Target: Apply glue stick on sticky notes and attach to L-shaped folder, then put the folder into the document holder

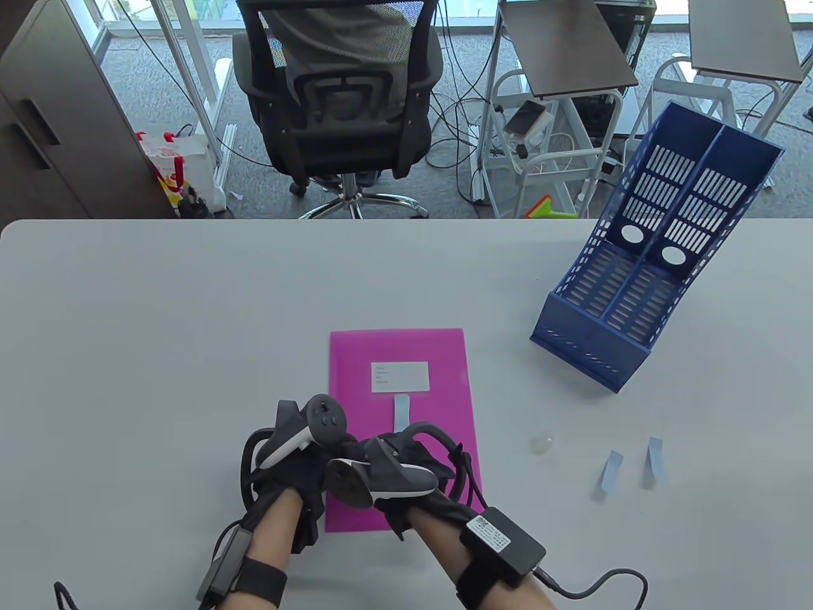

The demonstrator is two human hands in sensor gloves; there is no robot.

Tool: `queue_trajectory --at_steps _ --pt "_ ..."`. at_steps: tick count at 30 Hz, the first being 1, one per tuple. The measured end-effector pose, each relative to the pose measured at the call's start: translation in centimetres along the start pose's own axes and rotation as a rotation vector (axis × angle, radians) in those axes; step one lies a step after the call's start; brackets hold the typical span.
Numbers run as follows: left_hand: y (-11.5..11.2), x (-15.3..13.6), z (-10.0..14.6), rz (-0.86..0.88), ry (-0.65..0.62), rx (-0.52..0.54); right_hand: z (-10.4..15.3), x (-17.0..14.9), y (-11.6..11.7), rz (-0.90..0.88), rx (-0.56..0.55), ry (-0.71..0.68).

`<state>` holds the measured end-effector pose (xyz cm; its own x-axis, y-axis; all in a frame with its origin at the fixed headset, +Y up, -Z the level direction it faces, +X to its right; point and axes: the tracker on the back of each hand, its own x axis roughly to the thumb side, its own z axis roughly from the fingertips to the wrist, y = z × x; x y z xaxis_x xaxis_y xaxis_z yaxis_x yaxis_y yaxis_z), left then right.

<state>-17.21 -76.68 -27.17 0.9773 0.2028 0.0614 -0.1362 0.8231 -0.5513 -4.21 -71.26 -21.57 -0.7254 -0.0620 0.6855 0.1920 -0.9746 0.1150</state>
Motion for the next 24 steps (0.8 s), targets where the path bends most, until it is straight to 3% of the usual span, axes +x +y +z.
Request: queue_trajectory --at_steps 3,9,15,21,24 --pt "0.0 0.0 0.0 0.001 -0.001 -0.005 1.9 0.1 0.2 -0.017 0.055 -0.036" --pt "0.0 0.1 0.0 -0.01 0.001 0.003 -0.8 -0.1 0.0 -0.029 -0.031 0.033" --pt "0.1 0.1 -0.1 -0.005 0.0 -0.004 1.8 0.2 0.3 -0.05 0.045 -0.018" --pt "0.1 0.2 -0.1 -0.015 0.003 0.003 0.1 0.1 0.3 -0.034 -0.028 0.029" --pt "0.1 0.2 -0.1 -0.021 0.005 0.003 1.1 0.5 0.2 -0.032 0.03 0.006"
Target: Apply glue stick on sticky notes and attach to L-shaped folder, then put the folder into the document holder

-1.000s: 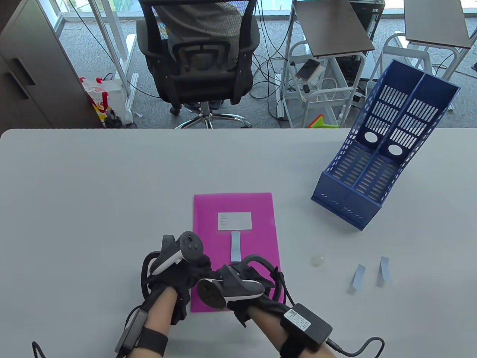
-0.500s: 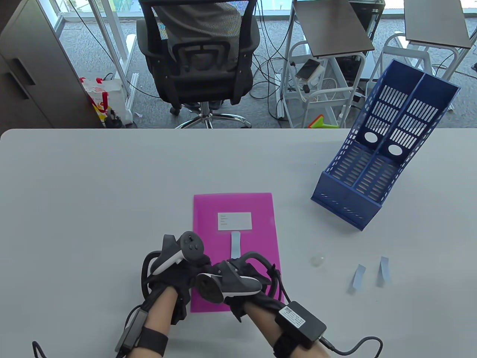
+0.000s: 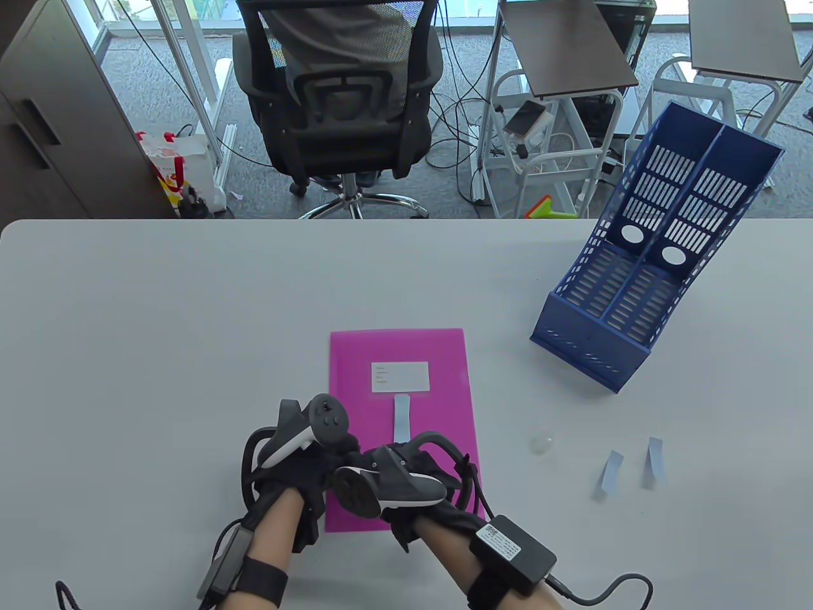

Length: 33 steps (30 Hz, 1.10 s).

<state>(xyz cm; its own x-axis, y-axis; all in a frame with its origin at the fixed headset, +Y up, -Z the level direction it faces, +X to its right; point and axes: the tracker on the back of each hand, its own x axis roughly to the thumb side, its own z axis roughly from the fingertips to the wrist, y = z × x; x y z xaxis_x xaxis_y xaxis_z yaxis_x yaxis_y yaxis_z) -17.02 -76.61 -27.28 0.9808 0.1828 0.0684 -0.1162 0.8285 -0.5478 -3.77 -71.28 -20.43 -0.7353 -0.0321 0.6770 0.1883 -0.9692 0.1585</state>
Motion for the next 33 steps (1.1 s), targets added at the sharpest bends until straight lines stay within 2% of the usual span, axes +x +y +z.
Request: queue_trajectory --at_steps 3,7,10,15,21,28,33 --pt "0.0 0.0 0.0 0.009 -0.002 -0.007 0.4 0.0 0.1 0.002 0.018 -0.004" --pt "0.0 0.0 0.0 0.003 0.0 0.002 -1.8 -0.7 0.0 -0.014 -0.08 0.056" --pt "0.0 -0.1 0.0 0.01 0.001 0.0 -2.7 -0.8 -0.2 -0.036 -0.07 0.075" --pt "-0.1 -0.4 -0.2 0.048 -0.013 -0.02 -2.4 -0.8 -0.2 -0.043 -0.05 0.056" --pt "-0.1 -0.3 -0.2 0.043 -0.011 -0.023 0.5 -0.8 0.0 0.005 0.045 0.007" --pt "-0.1 -0.2 -0.1 0.026 -0.006 -0.007 -2.4 -1.2 -0.1 -0.015 -0.094 0.07" --pt "-0.1 -0.2 -0.1 0.036 -0.009 -0.014 -1.6 -1.4 0.0 -0.041 -0.052 0.057"
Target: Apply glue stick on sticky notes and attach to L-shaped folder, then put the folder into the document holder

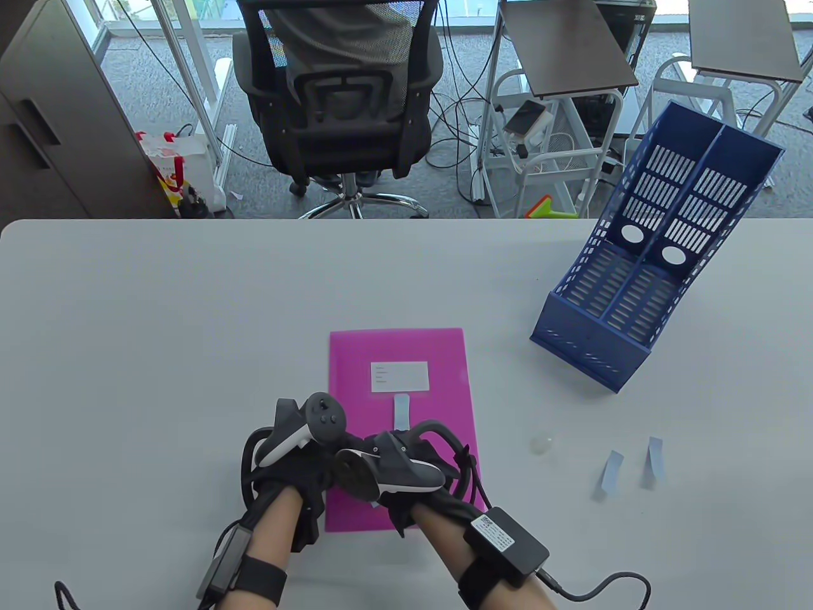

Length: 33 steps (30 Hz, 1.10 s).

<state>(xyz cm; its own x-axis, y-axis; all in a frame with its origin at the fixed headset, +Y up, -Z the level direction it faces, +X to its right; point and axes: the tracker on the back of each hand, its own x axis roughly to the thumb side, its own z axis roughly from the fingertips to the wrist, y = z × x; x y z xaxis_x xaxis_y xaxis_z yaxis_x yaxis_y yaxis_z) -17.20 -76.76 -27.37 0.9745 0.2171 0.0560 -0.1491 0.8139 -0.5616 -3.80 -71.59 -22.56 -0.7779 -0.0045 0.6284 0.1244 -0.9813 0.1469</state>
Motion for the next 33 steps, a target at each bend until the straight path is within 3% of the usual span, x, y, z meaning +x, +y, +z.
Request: queue_trajectory --at_steps 6,10,15,21,27,33 --pt "-0.1 0.0 0.1 -0.004 -0.005 0.005 -0.7 0.5 0.1 -0.016 -0.056 0.03" --pt "-0.1 -0.1 0.1 -0.005 -0.012 0.012 -0.3 0.7 0.1 -0.028 -0.02 0.007" --pt "0.0 0.1 0.2 -0.036 -0.006 0.018 2.1 1.1 0.1 0.025 0.055 -0.06" --pt "0.0 0.5 0.4 -0.085 0.004 0.036 3.2 0.7 0.1 -0.019 0.09 -0.046" --pt "0.1 -0.6 1.1 -0.117 0.026 0.02 6.6 -4.2 -0.6 -0.394 -0.108 0.068" --pt "0.3 -2.7 2.4 -0.162 0.07 0.009 8.8 -7.5 1.4 -0.487 -0.133 0.182"
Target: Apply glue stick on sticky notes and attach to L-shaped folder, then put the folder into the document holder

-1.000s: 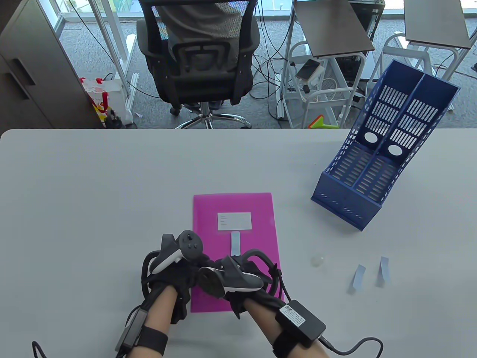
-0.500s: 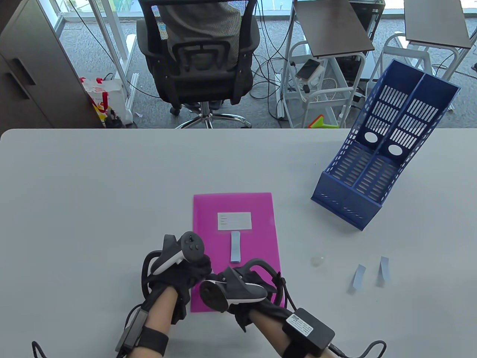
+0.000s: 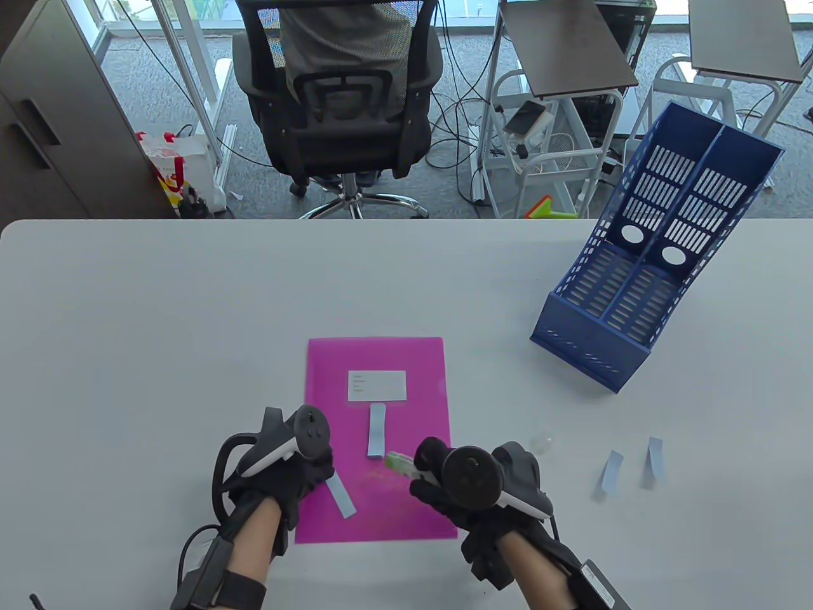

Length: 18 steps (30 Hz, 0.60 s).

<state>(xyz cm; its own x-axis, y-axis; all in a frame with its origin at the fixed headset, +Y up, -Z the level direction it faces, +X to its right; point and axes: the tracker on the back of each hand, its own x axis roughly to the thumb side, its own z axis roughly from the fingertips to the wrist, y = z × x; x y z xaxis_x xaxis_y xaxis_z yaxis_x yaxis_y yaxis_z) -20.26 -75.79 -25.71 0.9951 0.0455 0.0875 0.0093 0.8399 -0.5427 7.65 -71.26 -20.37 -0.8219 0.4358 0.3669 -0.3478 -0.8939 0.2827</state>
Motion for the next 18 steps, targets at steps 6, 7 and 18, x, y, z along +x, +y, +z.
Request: queue_trajectory --at_steps 6,7,18 --pt "-0.2 -0.1 0.3 -0.009 -0.028 -0.014 -0.3 -0.8 0.6 -0.029 0.042 0.103" --pt "-0.1 -0.1 0.3 -0.007 -0.031 -0.017 -0.4 -0.8 0.8 -0.031 0.048 0.111" --pt "-0.2 1.2 1.2 -0.12 -0.033 0.083 -1.5 -0.4 4.0 0.0 0.207 0.035"
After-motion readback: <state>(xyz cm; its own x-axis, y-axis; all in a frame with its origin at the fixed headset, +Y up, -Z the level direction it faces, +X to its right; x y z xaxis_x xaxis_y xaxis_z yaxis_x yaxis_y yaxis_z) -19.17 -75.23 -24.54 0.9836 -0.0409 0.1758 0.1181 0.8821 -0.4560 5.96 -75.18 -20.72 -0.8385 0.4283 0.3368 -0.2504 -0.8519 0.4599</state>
